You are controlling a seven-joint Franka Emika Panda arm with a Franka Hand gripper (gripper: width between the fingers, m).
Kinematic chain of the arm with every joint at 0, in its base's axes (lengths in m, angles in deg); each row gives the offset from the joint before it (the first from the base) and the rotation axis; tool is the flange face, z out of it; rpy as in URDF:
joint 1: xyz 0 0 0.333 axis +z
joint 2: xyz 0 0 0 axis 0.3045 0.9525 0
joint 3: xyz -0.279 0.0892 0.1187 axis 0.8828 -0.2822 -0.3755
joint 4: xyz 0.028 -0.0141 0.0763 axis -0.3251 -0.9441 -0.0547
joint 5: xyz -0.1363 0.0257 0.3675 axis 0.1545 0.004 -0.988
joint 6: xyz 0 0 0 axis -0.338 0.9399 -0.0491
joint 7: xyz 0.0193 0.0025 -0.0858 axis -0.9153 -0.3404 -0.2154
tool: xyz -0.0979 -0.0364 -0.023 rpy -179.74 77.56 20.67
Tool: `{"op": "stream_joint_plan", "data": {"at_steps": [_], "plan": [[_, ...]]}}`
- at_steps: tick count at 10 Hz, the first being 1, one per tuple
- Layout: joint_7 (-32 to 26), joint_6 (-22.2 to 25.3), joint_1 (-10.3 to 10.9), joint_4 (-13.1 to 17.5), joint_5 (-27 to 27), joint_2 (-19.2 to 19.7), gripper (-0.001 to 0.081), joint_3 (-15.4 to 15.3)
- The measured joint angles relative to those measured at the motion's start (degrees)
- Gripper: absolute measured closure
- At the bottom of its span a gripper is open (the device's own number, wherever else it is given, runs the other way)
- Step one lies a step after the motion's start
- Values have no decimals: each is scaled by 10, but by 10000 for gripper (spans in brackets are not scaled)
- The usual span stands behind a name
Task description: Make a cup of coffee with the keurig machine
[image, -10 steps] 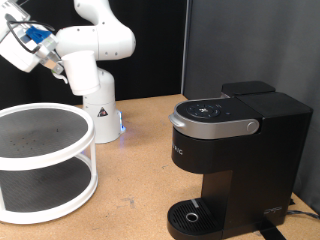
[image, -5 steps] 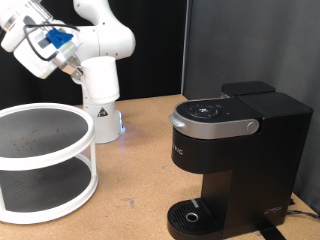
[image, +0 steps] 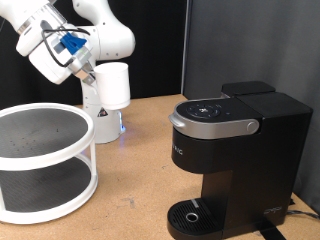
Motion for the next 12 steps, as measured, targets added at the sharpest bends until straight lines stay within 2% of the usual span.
{"op": "stream_joint_plan", "data": {"at_steps": [3, 5, 9, 12], "plan": [[-18, 6, 0, -5, 1, 0, 737, 6], [-30, -10, 0, -23, 3, 5, 737, 8], [-34, -91, 8, -57, 3, 45, 737, -6], [-39, -149, 34, -66, -13, 86, 737, -9]]}}
